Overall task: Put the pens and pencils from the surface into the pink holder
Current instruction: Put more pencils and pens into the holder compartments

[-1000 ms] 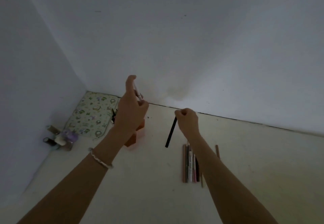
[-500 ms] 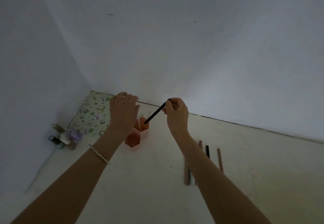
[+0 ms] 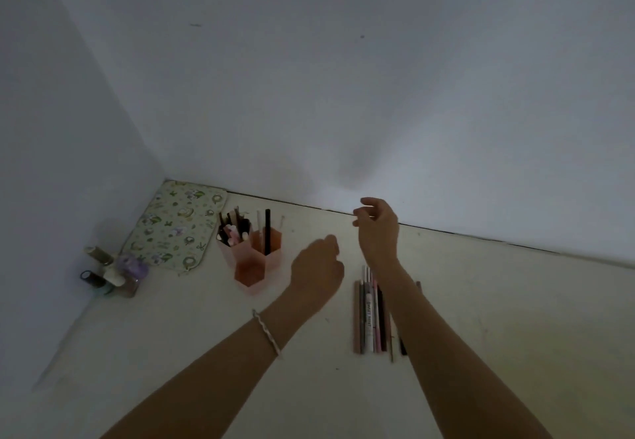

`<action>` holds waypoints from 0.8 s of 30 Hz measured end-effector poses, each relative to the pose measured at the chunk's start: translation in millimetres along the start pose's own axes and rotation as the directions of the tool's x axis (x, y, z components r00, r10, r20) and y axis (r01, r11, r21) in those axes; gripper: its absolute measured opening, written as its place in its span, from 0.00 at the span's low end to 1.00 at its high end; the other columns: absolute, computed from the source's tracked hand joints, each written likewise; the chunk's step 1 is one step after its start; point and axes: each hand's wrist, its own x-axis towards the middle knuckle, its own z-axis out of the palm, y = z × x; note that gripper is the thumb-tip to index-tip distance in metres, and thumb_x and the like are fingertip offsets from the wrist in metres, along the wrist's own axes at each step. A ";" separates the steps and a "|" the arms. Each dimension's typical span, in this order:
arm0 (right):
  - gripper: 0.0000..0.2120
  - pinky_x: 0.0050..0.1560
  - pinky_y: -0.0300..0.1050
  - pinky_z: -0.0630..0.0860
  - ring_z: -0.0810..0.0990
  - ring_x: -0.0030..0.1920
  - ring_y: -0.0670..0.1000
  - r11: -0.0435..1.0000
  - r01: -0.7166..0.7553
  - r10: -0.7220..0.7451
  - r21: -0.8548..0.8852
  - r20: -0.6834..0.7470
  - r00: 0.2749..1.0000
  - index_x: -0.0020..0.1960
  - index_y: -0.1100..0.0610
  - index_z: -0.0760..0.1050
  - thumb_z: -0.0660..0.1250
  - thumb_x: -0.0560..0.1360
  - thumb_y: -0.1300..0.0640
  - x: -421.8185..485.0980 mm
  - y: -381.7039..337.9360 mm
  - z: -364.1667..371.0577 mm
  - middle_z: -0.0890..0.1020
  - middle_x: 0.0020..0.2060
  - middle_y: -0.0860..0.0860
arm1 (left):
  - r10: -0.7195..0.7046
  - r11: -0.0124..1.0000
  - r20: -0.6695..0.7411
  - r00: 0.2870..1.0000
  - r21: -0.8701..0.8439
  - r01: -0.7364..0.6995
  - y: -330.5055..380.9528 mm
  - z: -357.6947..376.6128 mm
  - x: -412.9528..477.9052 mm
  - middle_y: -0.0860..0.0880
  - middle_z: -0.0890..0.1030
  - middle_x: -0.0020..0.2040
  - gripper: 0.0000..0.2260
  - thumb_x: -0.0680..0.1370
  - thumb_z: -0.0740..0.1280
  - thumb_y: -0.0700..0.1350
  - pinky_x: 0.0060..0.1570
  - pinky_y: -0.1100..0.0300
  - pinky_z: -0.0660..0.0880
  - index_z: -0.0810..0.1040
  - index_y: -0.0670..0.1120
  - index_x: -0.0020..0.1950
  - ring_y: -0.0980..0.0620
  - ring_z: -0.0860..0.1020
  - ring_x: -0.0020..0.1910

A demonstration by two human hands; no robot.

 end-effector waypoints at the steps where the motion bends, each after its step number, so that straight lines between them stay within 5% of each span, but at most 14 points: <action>1: 0.10 0.31 0.26 0.71 0.81 0.37 0.49 1.000 -0.013 0.013 0.008 -0.020 1.000 0.56 0.57 0.77 0.62 0.77 0.64 1.4 3.5 -9.4 0.83 0.41 0.53 | -0.048 0.999 0.090 0.995 0.003 0.048 1.8 19.6 -1.7 0.49 0.78 0.50 0.08 0.77 0.62 0.41 0.49 0.58 0.77 0.73 0.46 0.55 0.50 0.79 0.49; 6: 0.10 0.33 0.32 0.73 0.80 0.33 0.46 0.998 -0.055 0.055 -0.009 -0.052 0.997 0.49 0.57 0.78 0.60 0.75 0.66 0.8 23.8 -45.2 0.83 0.39 0.52 | -0.167 0.986 0.268 0.949 0.034 0.164 11.5 84.4 -12.3 0.45 0.79 0.54 0.10 0.79 0.61 0.48 0.50 0.54 0.76 0.70 0.44 0.57 0.45 0.79 0.52; 12: 0.11 0.28 0.28 0.72 0.79 0.33 0.48 0.995 -0.084 0.082 -0.045 -0.058 0.995 0.47 0.59 0.79 0.59 0.75 0.68 -4.2 44.7 -63.7 0.82 0.36 0.51 | -0.198 0.980 0.198 0.960 0.051 0.192 18.8 101.1 -14.2 0.43 0.78 0.58 0.19 0.80 0.61 0.45 0.52 0.52 0.77 0.65 0.41 0.68 0.44 0.79 0.55; 20: 0.10 0.29 0.28 0.72 0.80 0.33 0.48 0.994 -0.090 0.090 -0.068 -0.006 0.996 0.48 0.58 0.79 0.60 0.75 0.67 -6.5 56.7 -62.1 0.82 0.36 0.50 | -0.283 0.953 0.243 0.928 -0.038 0.301 16.3 91.9 -5.1 0.44 0.78 0.56 0.11 0.79 0.65 0.44 0.49 0.55 0.75 0.70 0.43 0.59 0.45 0.79 0.53; 24: 0.09 0.32 0.34 0.74 0.79 0.34 0.49 0.971 -0.110 0.120 -0.213 0.038 0.992 0.49 0.58 0.80 0.61 0.75 0.65 -3.6 60.0 -57.1 0.83 0.39 0.52 | -0.250 0.939 0.101 0.963 -0.216 0.267 5.9 58.3 7.5 0.44 0.80 0.51 0.18 0.75 0.68 0.41 0.45 0.54 0.79 0.68 0.45 0.63 0.45 0.81 0.46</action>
